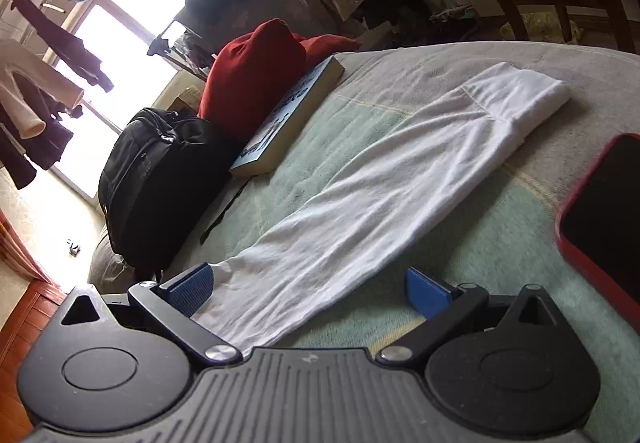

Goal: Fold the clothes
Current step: 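Grasp the other sleeve's end with the right gripper and lift it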

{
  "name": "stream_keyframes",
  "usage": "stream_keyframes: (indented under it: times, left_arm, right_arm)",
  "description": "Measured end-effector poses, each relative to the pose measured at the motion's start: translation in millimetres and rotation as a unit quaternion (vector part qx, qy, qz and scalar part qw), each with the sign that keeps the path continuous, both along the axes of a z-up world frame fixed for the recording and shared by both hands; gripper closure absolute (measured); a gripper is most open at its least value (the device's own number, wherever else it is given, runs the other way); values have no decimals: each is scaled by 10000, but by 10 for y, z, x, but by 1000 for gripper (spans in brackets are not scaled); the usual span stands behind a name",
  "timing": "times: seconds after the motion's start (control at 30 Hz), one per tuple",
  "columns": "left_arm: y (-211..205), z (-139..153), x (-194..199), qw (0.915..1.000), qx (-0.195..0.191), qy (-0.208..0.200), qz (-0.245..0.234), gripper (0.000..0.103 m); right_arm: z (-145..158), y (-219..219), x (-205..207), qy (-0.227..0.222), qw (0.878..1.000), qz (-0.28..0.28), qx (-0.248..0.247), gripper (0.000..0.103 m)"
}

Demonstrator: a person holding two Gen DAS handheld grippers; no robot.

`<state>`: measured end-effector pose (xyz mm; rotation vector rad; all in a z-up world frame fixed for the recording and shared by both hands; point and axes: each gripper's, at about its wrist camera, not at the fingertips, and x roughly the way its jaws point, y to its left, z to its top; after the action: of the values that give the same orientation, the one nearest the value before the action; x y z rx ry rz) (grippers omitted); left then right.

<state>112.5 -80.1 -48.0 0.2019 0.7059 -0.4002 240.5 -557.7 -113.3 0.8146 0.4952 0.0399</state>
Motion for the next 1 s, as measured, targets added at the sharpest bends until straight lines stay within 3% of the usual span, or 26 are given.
stream_keyframes:
  times: [0.7, 0.9, 1.0]
  left_arm:
    - [62, -41, 158, 9999, -105, 105, -7, 1]
    - [104, -13, 160, 9999, -153, 51, 3, 1]
    - [129, -8, 160, 9998, -177, 44, 16, 1]
  right_arm:
    - [-128, -292, 631, -580, 9973, -408, -192, 0]
    - [40, -238, 488, -1065, 9936, -331, -167, 0]
    - [155, -185, 478, -1100, 9934, -252, -221, 0]
